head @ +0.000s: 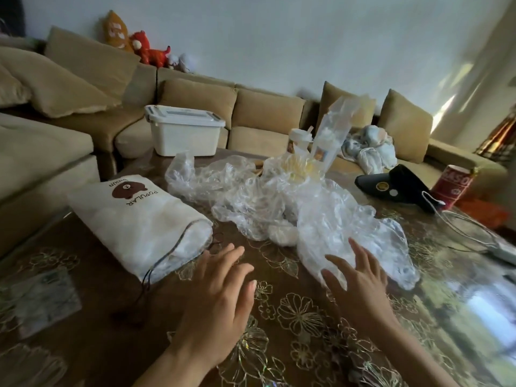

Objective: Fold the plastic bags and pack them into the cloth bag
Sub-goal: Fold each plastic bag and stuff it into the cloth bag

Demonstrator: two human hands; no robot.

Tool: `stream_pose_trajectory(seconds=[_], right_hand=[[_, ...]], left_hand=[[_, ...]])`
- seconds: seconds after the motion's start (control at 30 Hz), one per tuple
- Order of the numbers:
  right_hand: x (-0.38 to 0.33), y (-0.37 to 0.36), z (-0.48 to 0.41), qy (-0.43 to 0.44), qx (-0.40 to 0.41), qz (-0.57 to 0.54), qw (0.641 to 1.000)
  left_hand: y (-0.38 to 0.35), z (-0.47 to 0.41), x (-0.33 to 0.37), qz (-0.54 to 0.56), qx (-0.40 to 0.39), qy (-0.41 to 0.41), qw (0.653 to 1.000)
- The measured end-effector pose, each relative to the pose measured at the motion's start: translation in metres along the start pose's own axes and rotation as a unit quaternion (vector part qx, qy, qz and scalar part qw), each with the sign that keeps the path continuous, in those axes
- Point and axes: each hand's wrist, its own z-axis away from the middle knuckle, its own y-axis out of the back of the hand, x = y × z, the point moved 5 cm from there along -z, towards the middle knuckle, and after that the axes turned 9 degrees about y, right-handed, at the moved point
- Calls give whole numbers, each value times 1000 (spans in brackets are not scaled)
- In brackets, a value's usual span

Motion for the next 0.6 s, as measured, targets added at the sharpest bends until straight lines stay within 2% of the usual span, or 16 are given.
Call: stream_pose_trajectory(seconds=[0.07,0.1,0.17,0.23,0.3,0.37,0.4,0.43,0.47,0.5,0.53,0.6], right_hand=[[13,-5,-6,-39,-68,7,997],[15,-2,-7,-46,-64,2,997],[13,13,-7,-39,2,-17,999],[1,32,0,16,85,5,996],[-24,48,17,109,152,45,981],[-53,51,35,211,169,30,962],[-66,49,45,260,172,12,950],[-77,44,54,305,176,-2,936],[-86,38,64,343,177,-14,922],[-96,31,72,379,176,-18,908],[-105,21,79,409,166,-17,897],[-121,3,89,446,131,-17,885]], left_hand=[[-12,-3,5,11,-20,6,1000],[-17,-3,7,12,-31,10,999],[-18,-6,13,40,-49,26,998],[-12,-10,17,103,-58,73,990],[-6,-10,18,158,-81,107,978],[-3,-7,12,260,-109,176,943],[-3,-5,6,349,-135,246,894],[-6,0,1,452,-177,322,813],[-11,8,-2,537,-221,386,717],[-10,14,-5,583,-256,420,646],[-9,19,-6,607,-295,431,599],[-2,25,-2,626,-352,420,555]])
